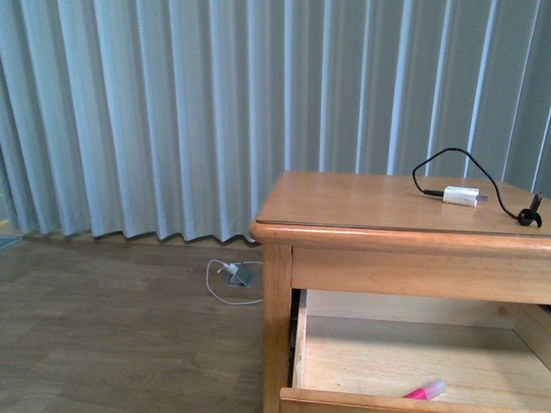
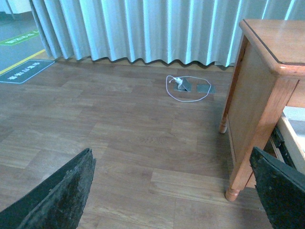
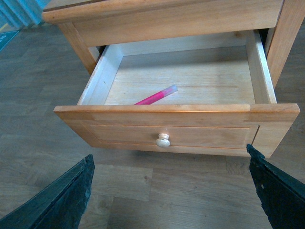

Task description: Place pink marker in drawer with both arms

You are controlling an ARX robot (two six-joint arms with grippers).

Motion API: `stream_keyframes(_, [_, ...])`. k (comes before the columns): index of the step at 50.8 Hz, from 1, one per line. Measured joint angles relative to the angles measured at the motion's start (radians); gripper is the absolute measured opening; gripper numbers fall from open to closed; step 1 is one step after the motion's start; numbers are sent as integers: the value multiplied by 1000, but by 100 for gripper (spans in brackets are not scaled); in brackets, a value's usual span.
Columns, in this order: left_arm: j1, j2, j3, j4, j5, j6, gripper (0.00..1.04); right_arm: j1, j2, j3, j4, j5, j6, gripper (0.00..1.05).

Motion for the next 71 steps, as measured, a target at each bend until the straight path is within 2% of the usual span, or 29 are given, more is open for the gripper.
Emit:
stream_keyframes(13, [1,-3,-6,2,10,0,98,0,0,0,0,0,0,96])
stream_keyframes(17, [47,-34,-40,46,159,0,85,0,0,0,0,0,0,96])
stream_keyframes(20, [81,-65,-65,46,226,1,74,0,0,0,0,0,0,96])
stream_keyframes(28, [168,-144,-115,23,310,0,46,0,0,0,0,0,0,96])
stream_keyframes(36, [251,-232,-161,-20,390,0,6,0,0,0,0,0,0,96])
stream_keyframes(37, [257,-239,-164,-24,395,-1,4,0,0,0,0,0,0,96])
stream_keyframes(39, [278,-261,-172,-37,420,0,4,0,0,0,0,0,0,96])
stream_keyframes(41, [343,-284,-180,-53,509,0,4,0,0,0,0,0,0,96])
stream_keyframes(46, [393,-311,-190,-69,521,-1,4,0,0,0,0,0,0,96])
stream_keyframes(65, [397,-417,-217,-120,533,0,4,0,0,0,0,0,0,96])
stream_keyframes(71, [397,-562,-217,-283,533,0,4,-1,0,0,0,0,0,96])
